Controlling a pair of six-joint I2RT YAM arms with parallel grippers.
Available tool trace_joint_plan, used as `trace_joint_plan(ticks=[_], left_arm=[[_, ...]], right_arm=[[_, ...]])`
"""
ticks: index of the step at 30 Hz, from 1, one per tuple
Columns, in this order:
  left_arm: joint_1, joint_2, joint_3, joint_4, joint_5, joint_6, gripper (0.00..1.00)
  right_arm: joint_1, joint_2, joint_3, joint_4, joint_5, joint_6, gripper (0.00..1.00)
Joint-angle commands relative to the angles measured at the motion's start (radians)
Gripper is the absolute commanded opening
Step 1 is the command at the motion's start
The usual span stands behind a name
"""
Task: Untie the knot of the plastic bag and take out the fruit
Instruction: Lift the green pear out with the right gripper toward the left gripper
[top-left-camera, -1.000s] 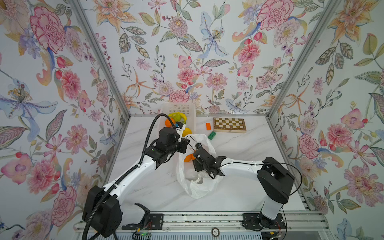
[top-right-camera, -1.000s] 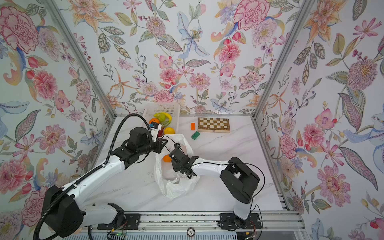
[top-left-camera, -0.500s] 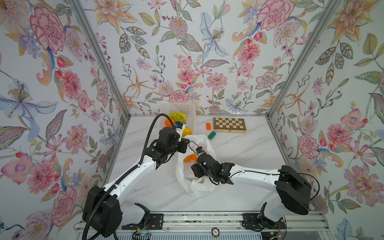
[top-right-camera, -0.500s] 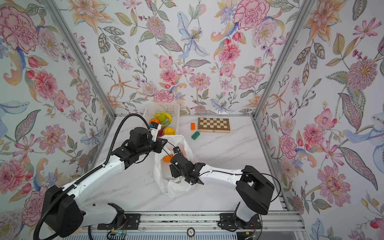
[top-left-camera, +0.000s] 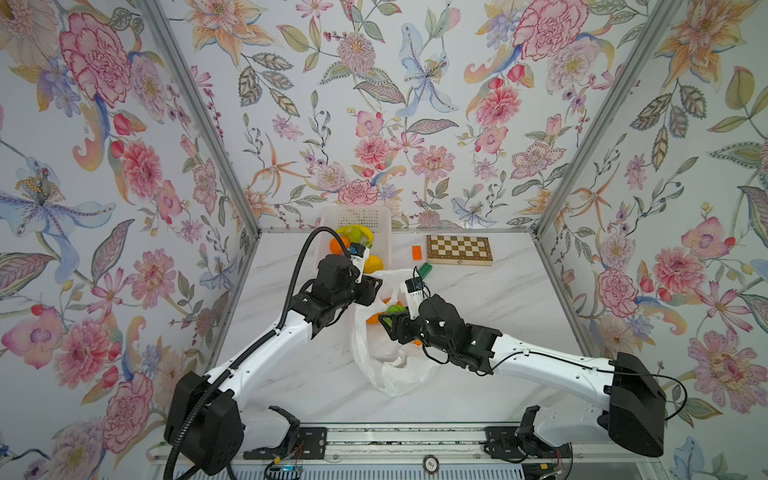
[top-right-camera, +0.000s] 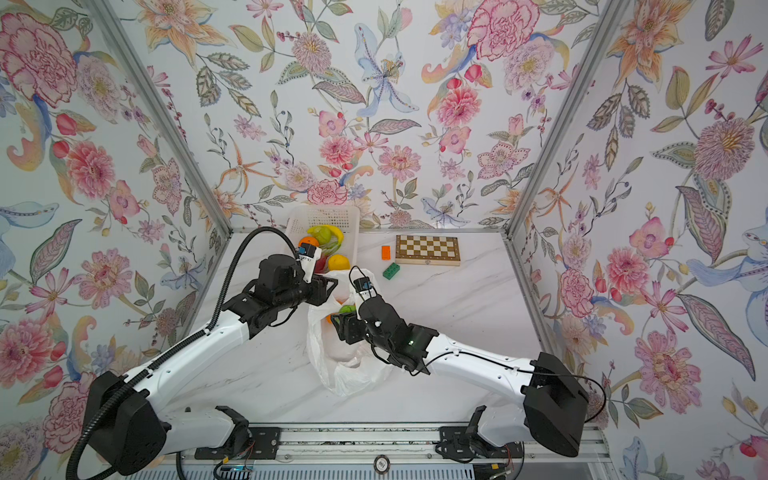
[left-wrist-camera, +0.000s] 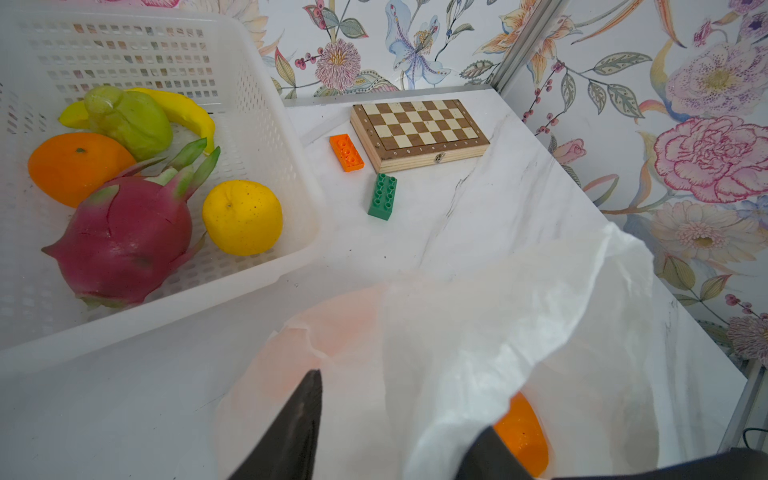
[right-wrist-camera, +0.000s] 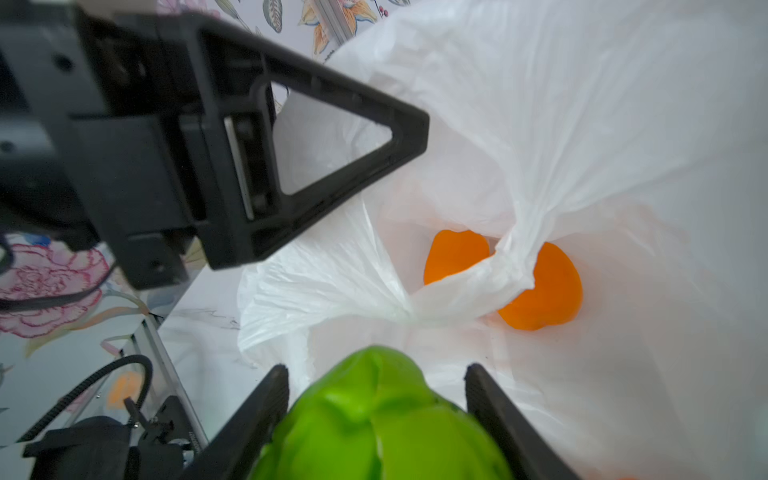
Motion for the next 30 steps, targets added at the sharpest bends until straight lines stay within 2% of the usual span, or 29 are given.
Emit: trace_joint_plan(ticks=[1,3,6,13,17,21,26,30], left_arm=[[-0.008,-0.055,-0.030,0.047,-0.012,0.007,0.58],[-0.008,-0.073,-0.047,0.067,-0.002,0.027,0.64],[-0.008,-0.105,-0.081,0.119,0.017,0.059,0.66],[-0.008,-0.235,-0.254,0.408,0.126,0.159,0.71],[-0.008,-0.253,-0.260,0.447,0.256,0.235,0.77],[-0.013,-0.265,-0.265,0.522,0.370,0.265,0.86],[-0.036,-0.264,-0.267,0.601,0.493,0.311,0.99],[-0.065,-0.246,-0.258,0.598,0.511,0.357,0.99]], right_arm=[[-0.030,-0.064,-0.026,0.094,-0.038,0.083,0.50],[-0.056,-0.097,-0.039,0.125,-0.056,0.118,0.49],[-0.104,-0.139,-0.051,0.146,-0.090,0.152,0.49],[-0.209,-0.189,-0.015,0.100,-0.213,0.198,0.48],[-0.251,-0.182,0.044,0.024,-0.316,0.199,0.48],[-0.263,-0.143,0.111,-0.044,-0.398,0.198,0.48],[-0.254,-0.094,0.159,-0.043,-0.463,0.223,0.47],[-0.239,-0.066,0.192,-0.054,-0.476,0.223,0.47]])
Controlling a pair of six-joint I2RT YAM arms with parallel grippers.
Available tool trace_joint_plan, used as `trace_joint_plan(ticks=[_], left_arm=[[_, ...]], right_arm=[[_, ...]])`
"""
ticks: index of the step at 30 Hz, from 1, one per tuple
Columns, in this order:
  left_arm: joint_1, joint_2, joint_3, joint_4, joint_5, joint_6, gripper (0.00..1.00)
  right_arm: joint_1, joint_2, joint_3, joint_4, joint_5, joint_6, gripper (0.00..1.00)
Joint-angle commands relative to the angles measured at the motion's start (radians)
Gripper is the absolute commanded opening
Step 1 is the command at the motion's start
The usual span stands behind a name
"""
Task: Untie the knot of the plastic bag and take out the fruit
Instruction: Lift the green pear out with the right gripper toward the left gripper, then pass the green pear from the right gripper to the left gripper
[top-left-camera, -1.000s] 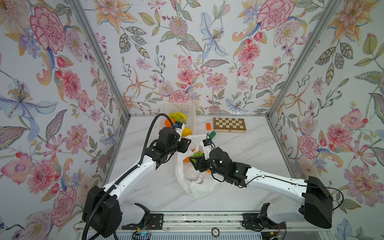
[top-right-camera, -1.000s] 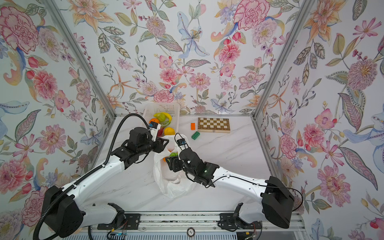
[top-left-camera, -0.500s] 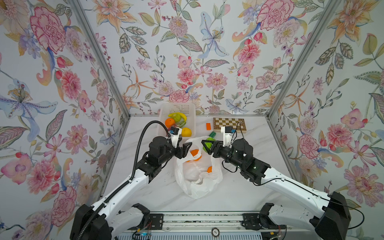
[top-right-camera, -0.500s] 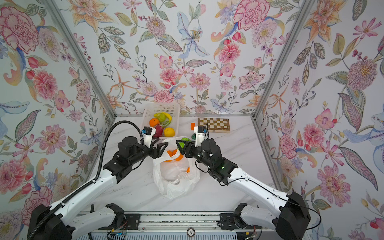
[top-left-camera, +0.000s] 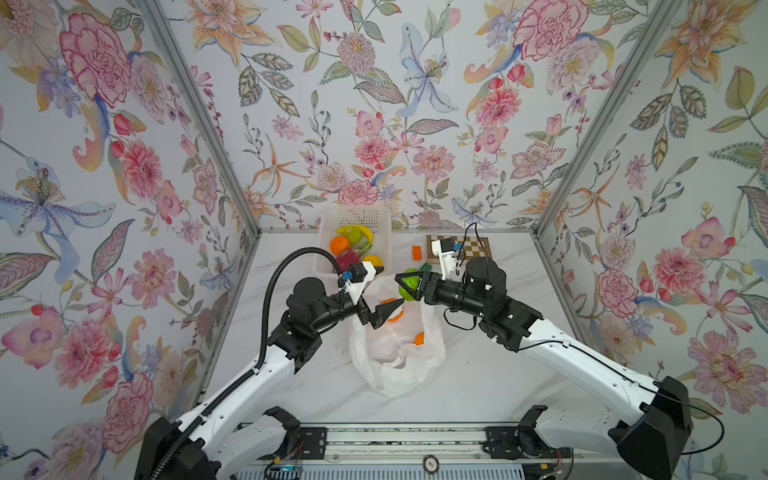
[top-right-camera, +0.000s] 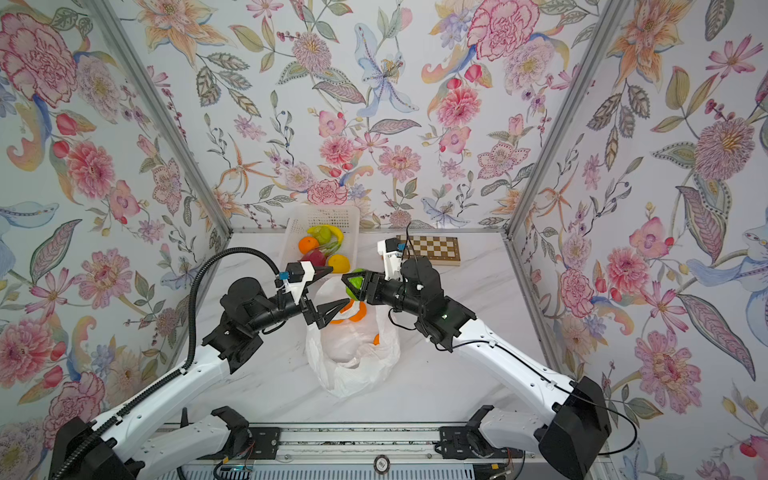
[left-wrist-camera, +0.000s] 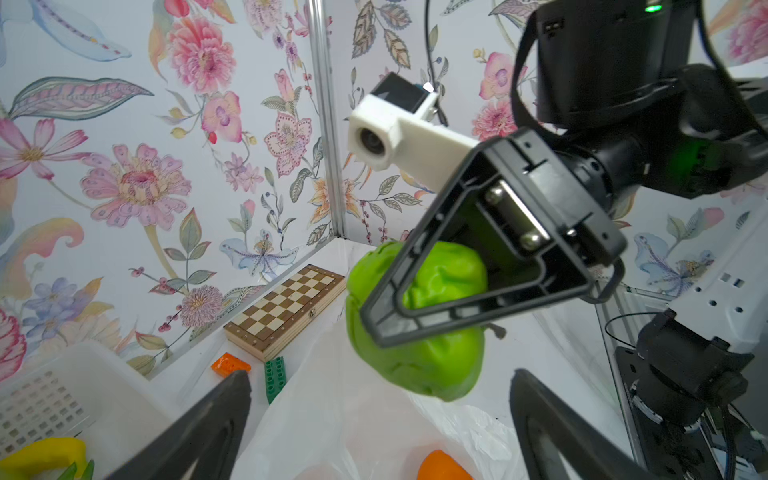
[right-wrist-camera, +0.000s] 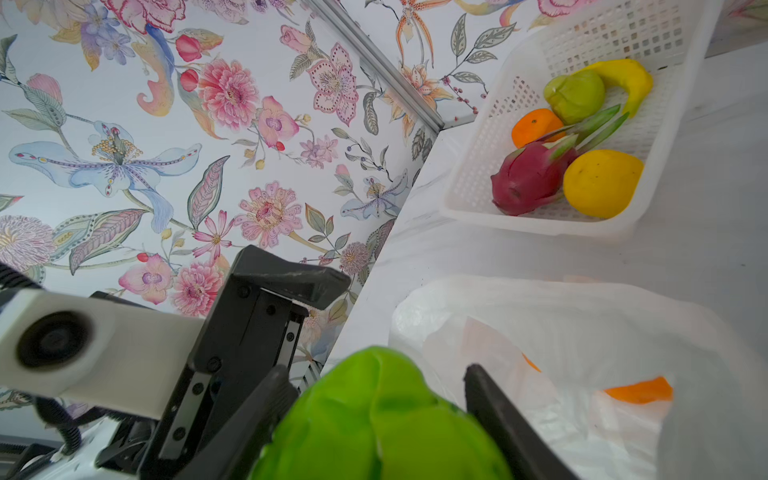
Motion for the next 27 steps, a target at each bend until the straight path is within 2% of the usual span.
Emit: trace_joint_plan(ticks=[1,10,15,20,27], left_arm=[[-0.028,0.012,-0.002,0.040,0.069,0.068,0.99],[-0.058,0.073,0.036,0.041,0.024,0.081,0.98],[-0.061,0.078,0.038,0.068,0.004,0.073,0.80],[-0.068,0.074,0.034,0.069,0.022,0.079,0.70],[-0.069,0.080,0.055,0.024,0.000,0.065,0.50]], right_arm=[[0.015,0.019,0.047,-0.023,-0.047,0.012,0.47],[0.051,0.056,0.070,0.003,-0.077,0.013,0.46],[0.054,0.070,0.070,-0.013,-0.072,0.010,0.46],[0.054,0.077,0.072,-0.023,-0.074,0.005,0.46],[0.055,0.071,0.084,-0.032,-0.071,-0.002,0.53]])
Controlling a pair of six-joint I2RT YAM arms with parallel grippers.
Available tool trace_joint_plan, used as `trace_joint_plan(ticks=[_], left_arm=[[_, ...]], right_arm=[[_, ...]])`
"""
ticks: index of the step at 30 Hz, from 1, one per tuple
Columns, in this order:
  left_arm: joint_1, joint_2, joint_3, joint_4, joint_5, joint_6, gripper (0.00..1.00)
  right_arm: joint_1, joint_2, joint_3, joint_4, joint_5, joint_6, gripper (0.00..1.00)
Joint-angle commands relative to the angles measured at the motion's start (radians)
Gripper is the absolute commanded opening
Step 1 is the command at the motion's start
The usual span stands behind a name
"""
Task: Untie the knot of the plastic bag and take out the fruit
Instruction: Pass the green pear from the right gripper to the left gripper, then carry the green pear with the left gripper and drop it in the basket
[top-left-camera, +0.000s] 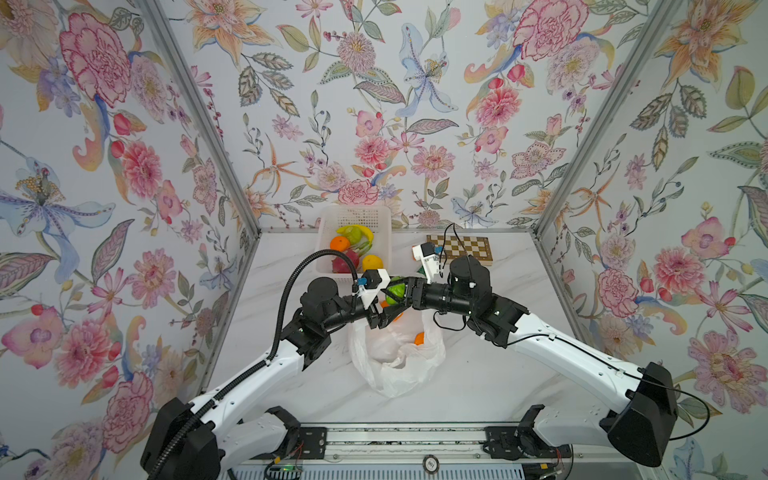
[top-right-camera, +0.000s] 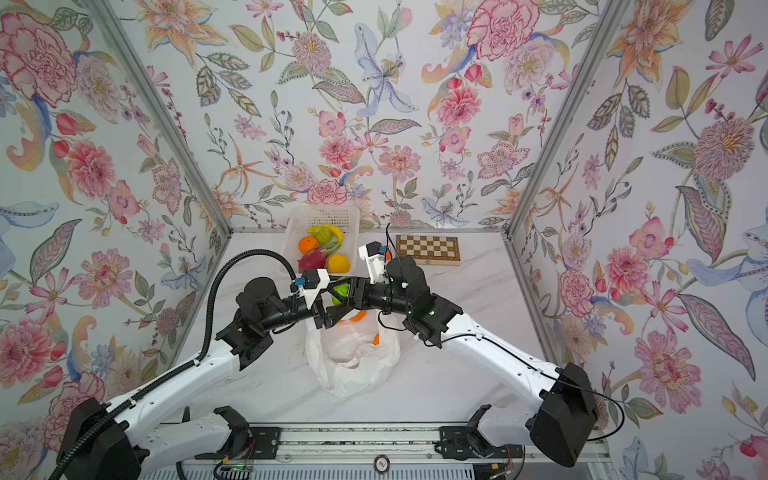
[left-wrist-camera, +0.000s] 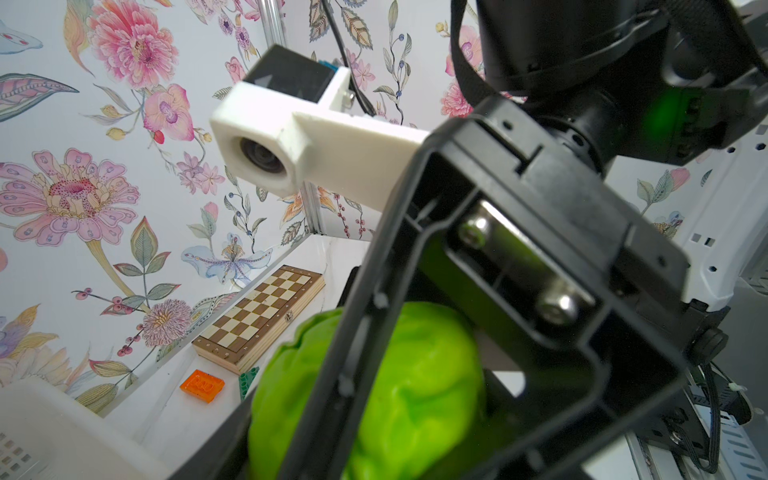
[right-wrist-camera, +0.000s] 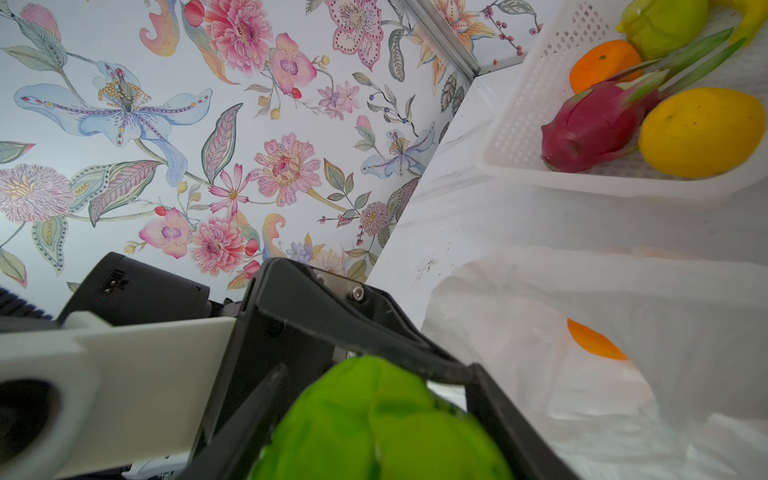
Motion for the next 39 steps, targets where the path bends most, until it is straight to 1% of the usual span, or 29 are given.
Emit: trace_joint_plan(ticks=[1,3,9,13,15,17,19,22,24,27,30,33,34,39], left_arm=[[-0.017,0.004,0.055,-0.012,-0.019,0.007,0.49],[-0.017,0.006,0.065,-0.034,-0.065,-0.003,0.46],[-0.015,-0.003,0.094,-0.087,-0.227,-0.049,0.38],[-0.006,0.001,0.125,-0.114,-0.331,-0.064,0.35],[0.010,0.012,0.149,-0.140,-0.383,-0.072,0.34],[0.050,0.034,0.180,-0.164,-0.414,-0.098,0.33],[0.101,0.058,0.197,-0.155,-0.407,-0.140,0.32],[0.189,0.108,0.207,-0.088,-0.349,-0.212,0.30],[0.224,0.155,0.234,-0.084,-0.351,-0.231,0.29],[0.248,0.242,0.303,-0.145,-0.417,-0.213,0.27],[0.264,0.339,0.388,-0.231,-0.519,-0.209,0.25],[0.273,0.431,0.500,-0.335,-0.610,-0.192,0.25],[0.274,0.490,0.537,-0.362,-0.633,-0.186,0.25],[0.289,0.641,0.704,-0.462,-0.658,-0.164,0.26]], right_arm=[[0.004,0.001,0.035,-0.021,0.010,-0.001,0.55],[0.003,-0.014,0.028,-0.019,0.032,-0.007,0.60],[0.005,-0.070,0.009,-0.017,0.129,-0.016,0.86],[0.003,-0.113,-0.007,-0.012,0.209,-0.032,0.98],[0.003,-0.136,-0.022,-0.005,0.248,-0.035,0.99],[0.000,-0.162,-0.044,0.011,0.282,-0.037,0.99],[-0.003,-0.182,-0.066,0.016,0.316,-0.036,0.99],[-0.009,-0.202,-0.091,0.016,0.347,-0.026,0.99],[-0.013,-0.207,-0.098,0.007,0.358,-0.019,0.99],[-0.015,-0.201,-0.091,-0.024,0.367,-0.017,0.99],[-0.016,-0.189,-0.076,-0.056,0.370,-0.014,0.99],[-0.015,-0.174,-0.068,-0.075,0.372,0.001,0.99],[-0.016,-0.168,-0.064,-0.081,0.367,0.006,0.99],[-0.007,-0.132,-0.038,-0.125,0.358,0.030,0.99]])
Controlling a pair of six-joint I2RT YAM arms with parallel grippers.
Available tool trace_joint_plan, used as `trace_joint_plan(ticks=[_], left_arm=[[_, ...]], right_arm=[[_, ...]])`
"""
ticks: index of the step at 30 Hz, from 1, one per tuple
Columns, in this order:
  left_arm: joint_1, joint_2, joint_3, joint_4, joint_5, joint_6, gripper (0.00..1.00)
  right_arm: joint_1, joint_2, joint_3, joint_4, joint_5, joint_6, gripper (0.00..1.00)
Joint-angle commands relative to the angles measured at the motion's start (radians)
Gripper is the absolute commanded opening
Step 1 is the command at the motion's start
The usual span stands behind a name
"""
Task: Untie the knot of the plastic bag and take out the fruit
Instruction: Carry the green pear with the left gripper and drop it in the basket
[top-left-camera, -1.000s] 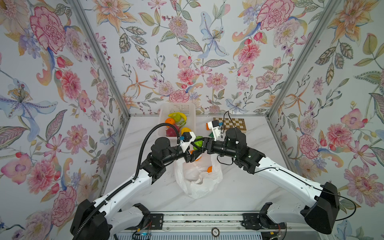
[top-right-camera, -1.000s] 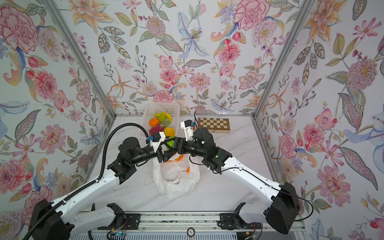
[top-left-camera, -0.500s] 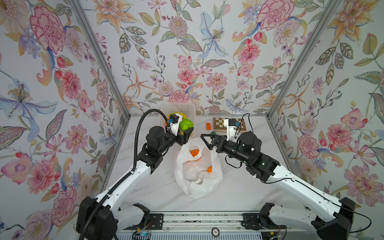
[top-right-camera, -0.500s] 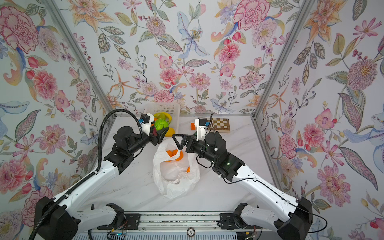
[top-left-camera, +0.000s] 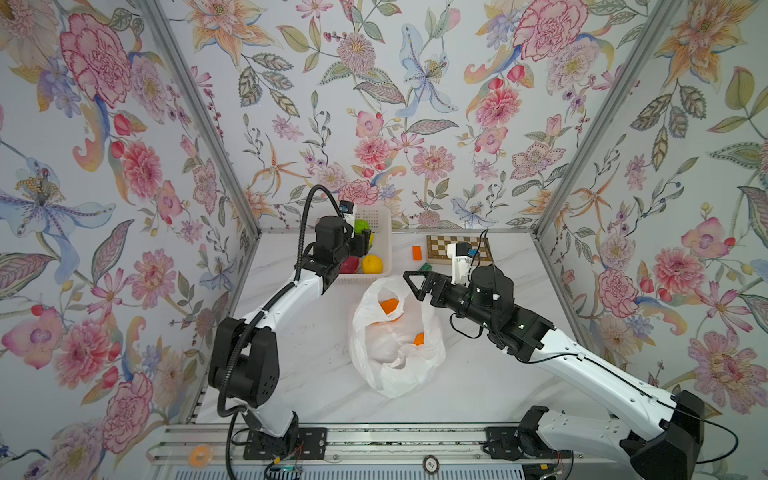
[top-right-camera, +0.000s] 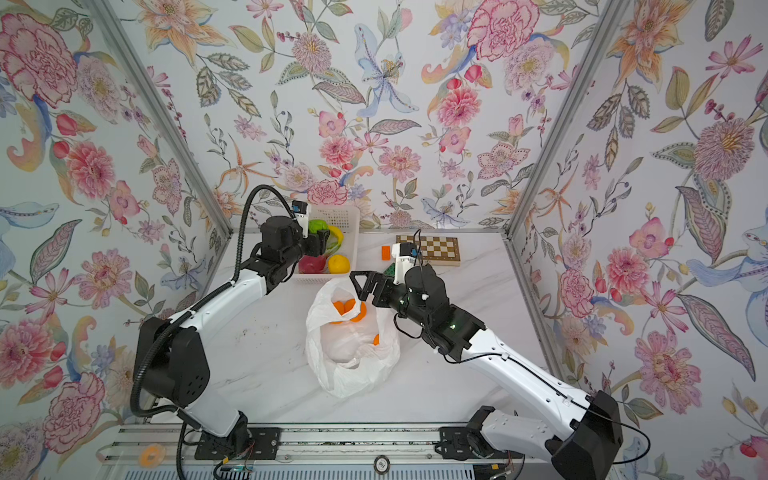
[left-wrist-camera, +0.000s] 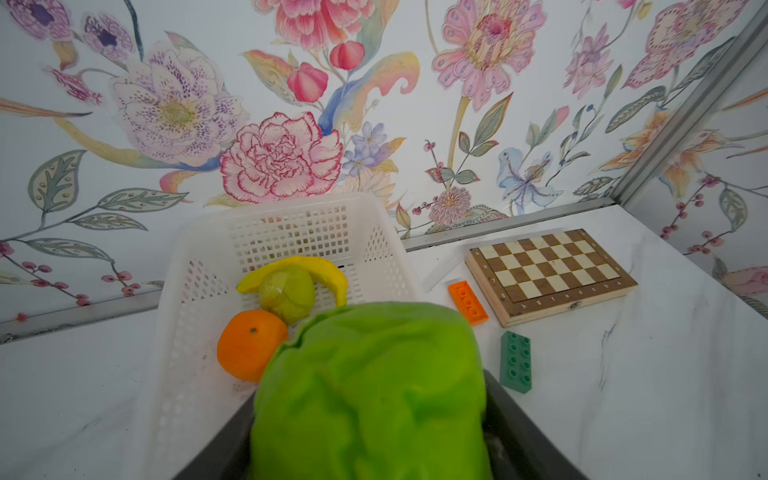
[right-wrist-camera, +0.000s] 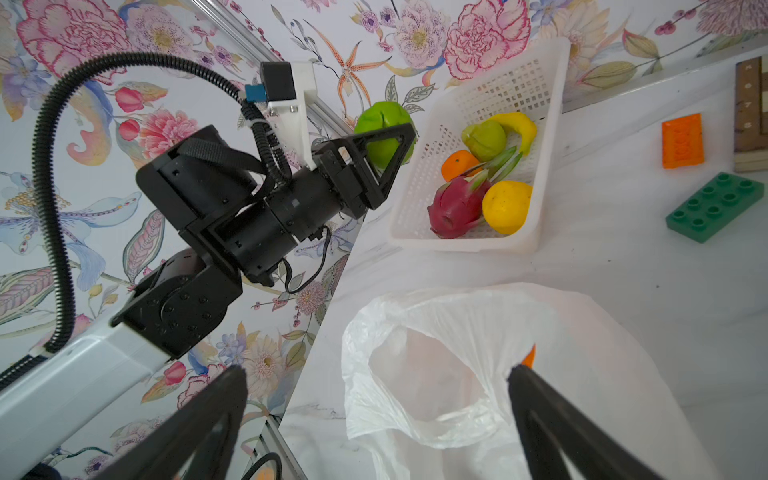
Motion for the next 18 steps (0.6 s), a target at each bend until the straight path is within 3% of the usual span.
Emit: trace_joint_plan(ticks=[1,18], left_arm=[[0.018,0.092,0.125,-0.123,-0.057,0.035,0.26],[0.051,0.673,0.830,-0.475,0.008,0.119,0.26]], right_arm=[[0.011,0.024,0.045,-0.051,0.005,0.022,0.99],[0.073,0.032,0.039,-0.055,0.027,0.025,0.99]])
